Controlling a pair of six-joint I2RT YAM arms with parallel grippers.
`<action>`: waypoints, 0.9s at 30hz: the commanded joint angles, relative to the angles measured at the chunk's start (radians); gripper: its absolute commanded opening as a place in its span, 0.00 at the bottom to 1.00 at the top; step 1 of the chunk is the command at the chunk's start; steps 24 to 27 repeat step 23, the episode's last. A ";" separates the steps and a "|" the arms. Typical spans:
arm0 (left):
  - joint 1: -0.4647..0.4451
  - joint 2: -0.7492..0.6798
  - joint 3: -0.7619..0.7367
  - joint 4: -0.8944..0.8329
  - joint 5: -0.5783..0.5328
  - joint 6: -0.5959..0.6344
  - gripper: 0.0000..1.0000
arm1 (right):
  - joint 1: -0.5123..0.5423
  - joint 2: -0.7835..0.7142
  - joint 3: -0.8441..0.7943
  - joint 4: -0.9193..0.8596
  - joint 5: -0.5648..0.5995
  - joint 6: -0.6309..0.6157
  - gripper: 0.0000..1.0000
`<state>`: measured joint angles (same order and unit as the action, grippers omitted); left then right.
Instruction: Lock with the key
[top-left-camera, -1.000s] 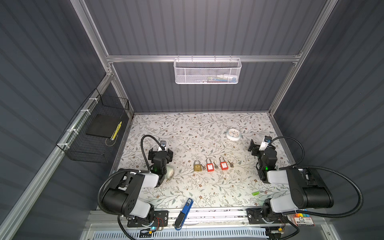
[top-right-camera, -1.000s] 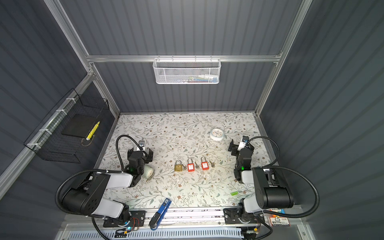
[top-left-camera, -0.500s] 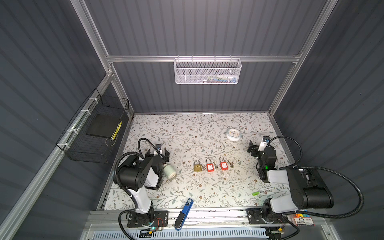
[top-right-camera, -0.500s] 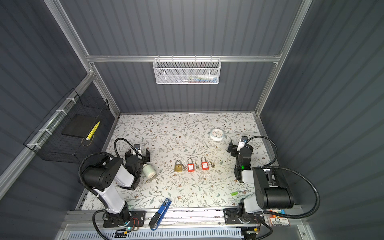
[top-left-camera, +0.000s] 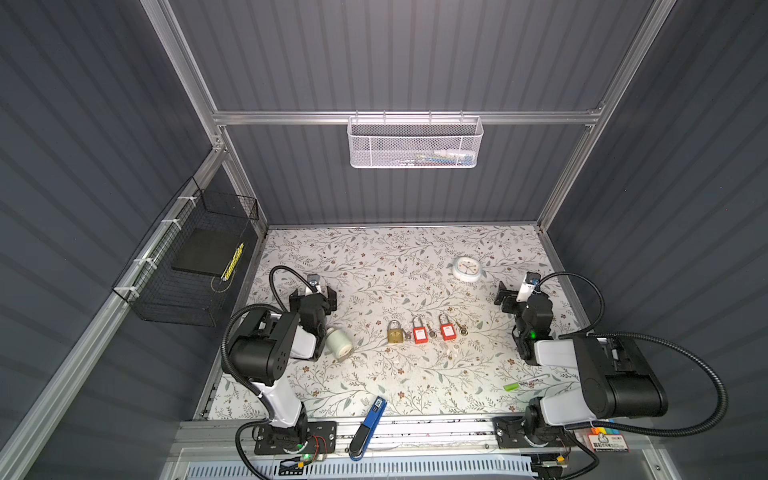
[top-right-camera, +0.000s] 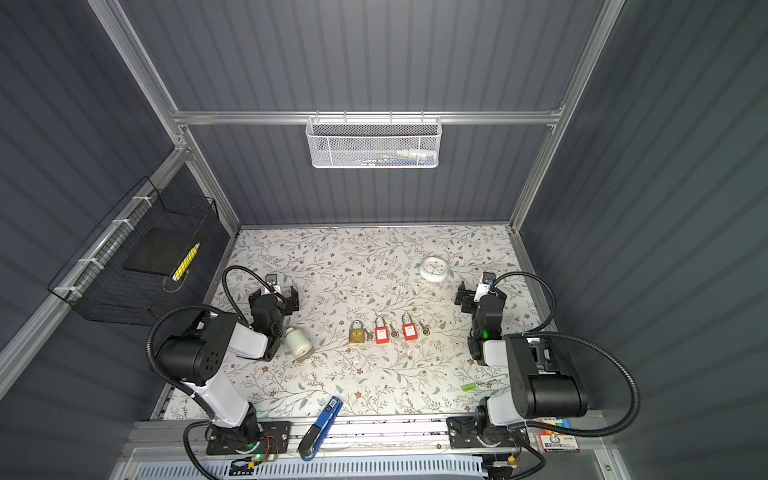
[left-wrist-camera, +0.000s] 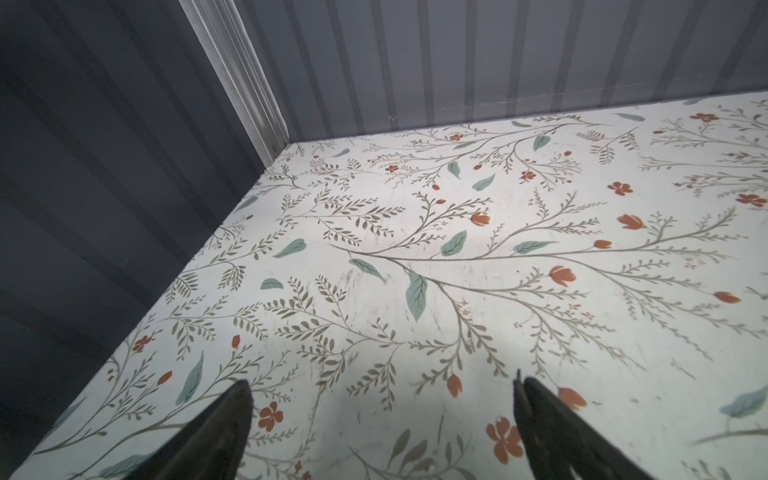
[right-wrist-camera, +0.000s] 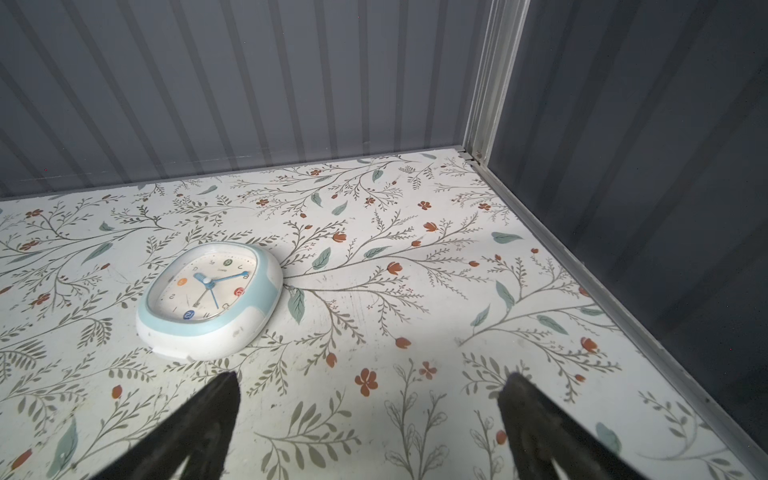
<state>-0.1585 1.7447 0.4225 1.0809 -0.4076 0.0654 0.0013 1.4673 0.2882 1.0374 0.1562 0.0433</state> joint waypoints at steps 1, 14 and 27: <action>0.044 -0.027 0.039 -0.147 0.082 -0.057 1.00 | -0.004 -0.005 0.008 0.001 -0.002 -0.008 0.99; 0.047 -0.028 0.025 -0.116 0.193 -0.011 1.00 | -0.004 -0.006 0.008 0.001 -0.002 -0.008 0.99; 0.054 -0.028 0.041 -0.153 0.175 -0.032 1.00 | -0.043 -0.012 0.024 -0.043 -0.044 0.027 0.99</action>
